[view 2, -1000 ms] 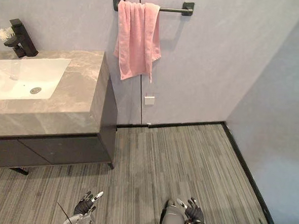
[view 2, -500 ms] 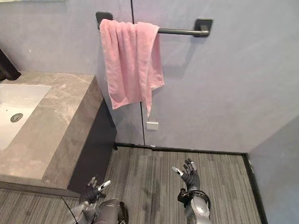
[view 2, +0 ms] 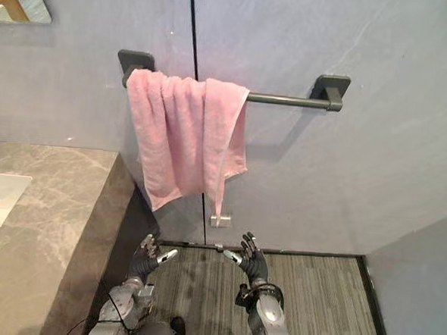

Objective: Organize washtable

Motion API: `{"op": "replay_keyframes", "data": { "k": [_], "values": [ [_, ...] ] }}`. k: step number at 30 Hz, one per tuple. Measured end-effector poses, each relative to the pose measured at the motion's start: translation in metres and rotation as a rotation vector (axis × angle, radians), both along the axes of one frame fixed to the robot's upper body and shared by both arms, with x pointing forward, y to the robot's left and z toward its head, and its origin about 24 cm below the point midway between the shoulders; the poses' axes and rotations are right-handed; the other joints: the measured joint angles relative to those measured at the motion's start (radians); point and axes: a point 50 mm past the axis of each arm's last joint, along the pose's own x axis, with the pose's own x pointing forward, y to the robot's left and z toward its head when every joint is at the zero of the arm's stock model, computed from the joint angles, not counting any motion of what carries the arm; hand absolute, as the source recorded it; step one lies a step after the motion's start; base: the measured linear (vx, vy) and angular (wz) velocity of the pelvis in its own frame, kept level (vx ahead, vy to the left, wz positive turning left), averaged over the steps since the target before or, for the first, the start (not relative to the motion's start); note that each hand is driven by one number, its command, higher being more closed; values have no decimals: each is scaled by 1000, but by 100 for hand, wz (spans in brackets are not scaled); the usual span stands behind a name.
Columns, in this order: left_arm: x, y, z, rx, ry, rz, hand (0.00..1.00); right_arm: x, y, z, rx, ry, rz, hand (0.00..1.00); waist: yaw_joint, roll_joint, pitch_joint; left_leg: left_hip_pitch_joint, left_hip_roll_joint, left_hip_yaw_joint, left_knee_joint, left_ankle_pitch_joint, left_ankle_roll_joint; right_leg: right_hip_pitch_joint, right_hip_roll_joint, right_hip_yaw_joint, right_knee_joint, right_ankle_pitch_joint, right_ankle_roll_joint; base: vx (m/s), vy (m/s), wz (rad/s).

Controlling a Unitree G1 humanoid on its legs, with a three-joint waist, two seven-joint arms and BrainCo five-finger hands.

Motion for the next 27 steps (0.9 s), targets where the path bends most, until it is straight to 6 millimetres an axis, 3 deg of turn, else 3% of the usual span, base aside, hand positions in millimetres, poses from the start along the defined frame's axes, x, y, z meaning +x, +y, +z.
{"op": "replay_keyframes", "data": {
  "k": [4,6,8,10,12,14,16,21,27],
  "values": [
    [-16,-3,-8,0,53,21,0,-3,-3,8,-65,-47,75,0,5,51,-29,-10,69,-48,-6,5,-39,74,83,-42,-124,42,-38,112,-188,13],
    [-18,0,-6,9,46,47,0,-1,2,22,-65,-116,98,0,5,58,-27,-20,98,-68,-2,11,-51,99,118,-61,-176,65,-56,22,-194,21],
    [-9,8,12,61,-39,88,0,-1,7,48,-65,-243,107,0,7,37,-3,-29,119,-109,5,21,-69,128,148,-103,-200,68,-62,-37,-154,47],
    [2,13,35,109,-147,117,0,2,6,73,-66,-356,96,0,5,38,10,-44,132,-138,13,18,-80,135,159,-144,-188,56,-79,-76,-86,56],
    [9,20,63,167,-259,170,0,3,5,95,-57,-455,75,0,4,45,25,-57,143,-137,22,1,-76,130,154,-167,-147,32,-85,-124,-30,34],
    [3,37,104,272,-409,266,0,2,8,121,-54,-567,74,0,2,59,34,-58,169,-61,51,-16,-69,111,138,-174,-80,-8,-82,-90,9,12],
    [-6,47,127,378,-486,302,0,0,8,138,-54,-641,76,0,5,61,32,-53,167,-41,49,-17,-70,98,124,-170,-50,-32,-75,-23,12,4],
    [-34,55,149,524,-496,282,0,-4,7,161,6,-741,82,0,5,63,-10,-50,164,-9,6,12,-87,107,112,-178,-101,-8,-60,77,23,9],
    [-27,53,166,521,-580,258,0,7,2,166,-3,-768,46,0,5,34,-40,20,130,-14,-37,24,-99,192,108,-186,-185,21,-47,131,26,6]
  ]
}}
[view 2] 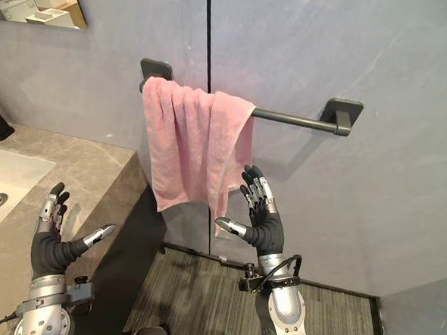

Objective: Organize washtable

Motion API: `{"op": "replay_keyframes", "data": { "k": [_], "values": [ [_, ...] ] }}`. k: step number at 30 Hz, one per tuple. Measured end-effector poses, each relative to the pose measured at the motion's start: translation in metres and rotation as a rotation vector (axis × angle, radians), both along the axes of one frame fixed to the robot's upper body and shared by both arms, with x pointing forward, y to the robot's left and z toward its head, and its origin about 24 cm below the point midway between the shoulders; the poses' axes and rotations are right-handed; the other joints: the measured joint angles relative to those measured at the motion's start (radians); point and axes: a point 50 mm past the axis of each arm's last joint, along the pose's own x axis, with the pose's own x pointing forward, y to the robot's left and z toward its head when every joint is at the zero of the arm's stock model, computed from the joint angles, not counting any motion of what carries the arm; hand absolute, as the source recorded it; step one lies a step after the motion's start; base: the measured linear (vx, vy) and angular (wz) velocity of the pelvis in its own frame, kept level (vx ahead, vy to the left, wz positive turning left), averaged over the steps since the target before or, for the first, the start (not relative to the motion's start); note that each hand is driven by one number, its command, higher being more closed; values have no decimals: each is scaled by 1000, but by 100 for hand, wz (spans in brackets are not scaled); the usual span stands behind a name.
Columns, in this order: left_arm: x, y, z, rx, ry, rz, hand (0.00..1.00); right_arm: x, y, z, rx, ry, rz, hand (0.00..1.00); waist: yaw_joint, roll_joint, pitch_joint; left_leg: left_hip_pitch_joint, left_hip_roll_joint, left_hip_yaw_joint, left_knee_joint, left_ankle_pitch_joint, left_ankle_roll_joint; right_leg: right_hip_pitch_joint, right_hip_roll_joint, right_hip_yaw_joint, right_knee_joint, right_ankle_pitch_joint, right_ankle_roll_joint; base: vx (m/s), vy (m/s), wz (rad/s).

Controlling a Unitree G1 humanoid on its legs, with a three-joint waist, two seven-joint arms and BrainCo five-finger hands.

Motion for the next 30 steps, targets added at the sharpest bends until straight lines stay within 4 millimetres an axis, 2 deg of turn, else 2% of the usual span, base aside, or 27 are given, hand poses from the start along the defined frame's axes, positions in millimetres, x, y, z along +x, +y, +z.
{"op": "replay_keyframes", "data": {
  "k": [6,8,17,19,21,25,26,30],
  "values": [
    [24,3,11,29,-36,-89,0,26,-7,-7,-51,31,-35,0,-2,2,-21,40,-28,-4,-80,31,2,20,-10,3,-22,4,3,20,16,4],
    [42,6,12,55,-38,-125,0,34,-4,-11,-63,60,-17,0,-2,16,-20,59,-37,-5,-128,60,4,19,-10,4,-33,21,-1,-6,19,6],
    [76,11,13,-22,-44,-180,0,52,6,-2,-19,33,35,0,-8,22,-14,71,-71,-20,-208,108,23,7,-24,2,-37,31,7,-39,23,7],
    [85,6,17,-30,-64,-229,0,62,11,2,-5,24,48,0,-7,26,-9,66,-80,-22,-235,131,28,-8,-28,1,-38,38,11,-78,42,6],
    [98,-2,29,-42,-112,-297,0,72,17,17,15,-21,69,0,-4,38,23,59,-87,-24,-265,157,34,-26,-31,0,-42,52,11,-91,41,5],
    [110,-11,43,-66,-165,-376,0,82,29,37,39,-86,112,0,-4,40,53,15,-91,-23,-269,174,43,-68,-32,2,-53,75,10,-60,31,-1],
    [115,-16,44,-88,-165,-411,100,83,32,43,53,-101,120,0,-4,40,65,3,-92,-23,-269,177,44,-80,-33,4,-53,78,10,-32,20,-1],
    [120,-29,46,-130,-169,-493,100,85,36,49,88,-115,134,0,-3,40,82,-28,-94,-23,-265,178,46,-110,-35,4,-53,82,11,0,0,0]
  ]
}}
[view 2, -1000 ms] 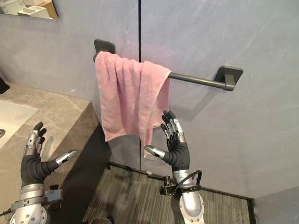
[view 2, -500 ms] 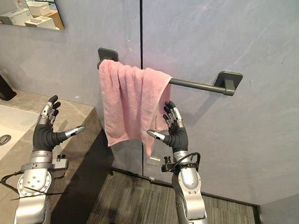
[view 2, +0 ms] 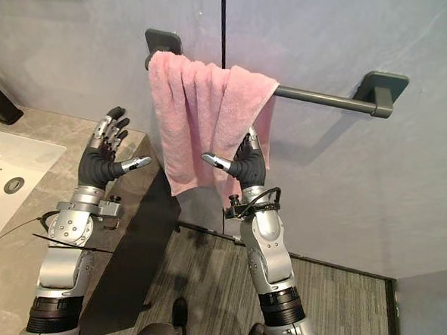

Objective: Organize washtable

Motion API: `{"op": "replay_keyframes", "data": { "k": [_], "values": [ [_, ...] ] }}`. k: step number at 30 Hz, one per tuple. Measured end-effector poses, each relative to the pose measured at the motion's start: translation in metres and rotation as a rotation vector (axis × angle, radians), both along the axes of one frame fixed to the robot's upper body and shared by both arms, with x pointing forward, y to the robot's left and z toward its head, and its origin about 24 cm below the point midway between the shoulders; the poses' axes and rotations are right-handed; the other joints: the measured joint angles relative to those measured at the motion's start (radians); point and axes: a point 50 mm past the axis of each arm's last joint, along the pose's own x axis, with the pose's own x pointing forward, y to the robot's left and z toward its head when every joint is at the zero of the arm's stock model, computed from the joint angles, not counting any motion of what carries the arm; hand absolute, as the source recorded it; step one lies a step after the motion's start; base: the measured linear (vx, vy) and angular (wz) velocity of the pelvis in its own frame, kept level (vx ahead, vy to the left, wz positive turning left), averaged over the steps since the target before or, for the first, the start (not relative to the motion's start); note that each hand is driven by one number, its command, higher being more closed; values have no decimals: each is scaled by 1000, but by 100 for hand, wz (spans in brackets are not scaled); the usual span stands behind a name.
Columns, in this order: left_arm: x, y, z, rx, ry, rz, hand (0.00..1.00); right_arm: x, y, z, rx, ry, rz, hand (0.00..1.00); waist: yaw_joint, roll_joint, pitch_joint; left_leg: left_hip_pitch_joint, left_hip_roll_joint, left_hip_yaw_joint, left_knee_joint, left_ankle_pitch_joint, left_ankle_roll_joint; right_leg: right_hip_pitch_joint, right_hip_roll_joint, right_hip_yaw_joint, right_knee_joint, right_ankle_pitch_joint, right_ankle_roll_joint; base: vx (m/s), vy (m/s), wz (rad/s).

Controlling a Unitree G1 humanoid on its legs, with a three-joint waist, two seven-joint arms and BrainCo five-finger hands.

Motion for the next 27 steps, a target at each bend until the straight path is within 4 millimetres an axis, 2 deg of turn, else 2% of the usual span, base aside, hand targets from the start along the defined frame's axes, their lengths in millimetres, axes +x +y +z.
{"op": "replay_keyframes", "data": {
  "k": [10,11,13,16,20,27],
  "values": [
    [19,-30,34,46,-128,-105,100,6,9,30,63,-95,39,0,-6,2,74,-78,8,18,22,3,0,-89,0,18,25,0,0,6,2,-4],
    [20,-35,39,56,-149,-95,100,4,9,34,76,-114,43,100,-5,1,77,-99,8,21,34,3,0,-108,-2,22,32,0,-1,-6,10,-9],
    [22,-39,45,54,-180,-74,100,0,11,40,94,-141,60,100,-6,3,98,-109,8,24,45,2,1,-123,-7,30,44,-1,-1,-14,9,-7],
    [20,-40,49,45,-206,-37,100,-7,15,50,120,-181,84,100,-26,2,103,-129,9,26,49,1,1,-151,-12,31,70,-16,-3,0,0,0],
    [16,-40,56,32,-249,8,100,-14,13,58,147,-218,72,100,-25,2,104,-130,13,42,49,0,2,-174,-16,36,109,-34,-8,-4,2,-2],
    [9,-41,64,12,-316,35,100,-19,10,52,156,-206,62,100,-27,2,104,-127,21,55,54,0,1,-192,-28,51,148,-52,-6,-9,5,-4]
  ]
}}
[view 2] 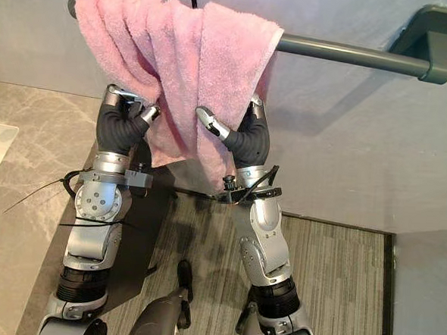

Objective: Organize washtable

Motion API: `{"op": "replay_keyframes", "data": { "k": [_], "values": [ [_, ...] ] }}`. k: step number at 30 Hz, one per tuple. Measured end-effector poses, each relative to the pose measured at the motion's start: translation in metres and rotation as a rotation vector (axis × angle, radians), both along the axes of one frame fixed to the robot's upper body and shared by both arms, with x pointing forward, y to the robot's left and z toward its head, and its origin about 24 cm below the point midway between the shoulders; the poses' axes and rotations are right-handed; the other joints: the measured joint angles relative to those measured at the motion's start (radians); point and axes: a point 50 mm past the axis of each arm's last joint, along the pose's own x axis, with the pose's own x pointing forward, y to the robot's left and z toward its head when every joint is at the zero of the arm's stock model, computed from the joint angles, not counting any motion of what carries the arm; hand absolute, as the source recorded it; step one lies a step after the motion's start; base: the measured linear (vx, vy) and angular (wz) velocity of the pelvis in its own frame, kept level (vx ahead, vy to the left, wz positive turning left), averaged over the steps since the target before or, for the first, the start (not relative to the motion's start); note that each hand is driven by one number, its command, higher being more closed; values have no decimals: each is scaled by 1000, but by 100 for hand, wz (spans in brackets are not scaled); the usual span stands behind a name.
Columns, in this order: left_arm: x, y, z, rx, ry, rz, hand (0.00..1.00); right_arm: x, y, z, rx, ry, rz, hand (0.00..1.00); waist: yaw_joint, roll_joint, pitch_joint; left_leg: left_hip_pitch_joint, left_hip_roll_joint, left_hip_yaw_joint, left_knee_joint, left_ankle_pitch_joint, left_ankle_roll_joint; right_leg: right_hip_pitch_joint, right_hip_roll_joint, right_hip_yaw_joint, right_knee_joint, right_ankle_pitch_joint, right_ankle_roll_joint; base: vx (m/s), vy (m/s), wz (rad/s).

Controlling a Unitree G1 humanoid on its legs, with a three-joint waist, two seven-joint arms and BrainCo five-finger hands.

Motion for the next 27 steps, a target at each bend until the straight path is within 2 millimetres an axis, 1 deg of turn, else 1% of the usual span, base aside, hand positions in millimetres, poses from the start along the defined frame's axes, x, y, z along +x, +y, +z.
{"op": "replay_keyframes", "data": {
  "k": [3,5,9,10,13,19,23,27],
  "values": [
    [0,1,-2,-31,4,17,100,-1,-4,1,10,-12,-16,100,-2,0,0,1,2,5,7,-2,0,-1,0,5,5,0,0,-19,3,-4],
    [-2,7,-1,-46,-3,46,100,-1,-7,0,7,-13,-33,100,-3,0,0,0,4,8,18,-8,0,-1,0,9,9,0,0,-27,6,-5],
    [-8,16,6,-59,-50,97,100,1,-27,-2,21,-9,-123,100,-3,0,0,0,3,8,20,-8,0,-1,0,10,11,0,0,0,0,0],
    [-10,18,6,-61,-58,105,100,0,-34,-1,29,-16,-151,100,-4,0,0,0,3,8,20,-8,0,-1,0,10,12,0,0,0,0,0],
    [-13,19,4,-59,-60,104,100,-3,-45,5,31,-52,-191,100,-5,-1,-1,2,3,10,20,-8,0,-1,1,12,12,0,0,1,1,-1],
    [-15,19,4,-59,-68,104,100,-6,-52,9,26,-79,-221,100,-7,-2,-1,10,3,22,20,-8,0,-1,7,27,12,2,0,6,0,-6],
    [-15,19,5,-59,-76,102,100,-13,-56,11,34,-97,-232,100,-17,-4,-2,12,4,27,20,-8,0,-1,13,31,10,4,-2,0,4,-3],
    [-16,19,6,-61,-81,100,100,-15,-57,7,24,-89,-226,100,-23,-5,-3,15,6,31,20,-8,0,-1,15,34,10,6,-3,-5,2,-2]
  ]
}}
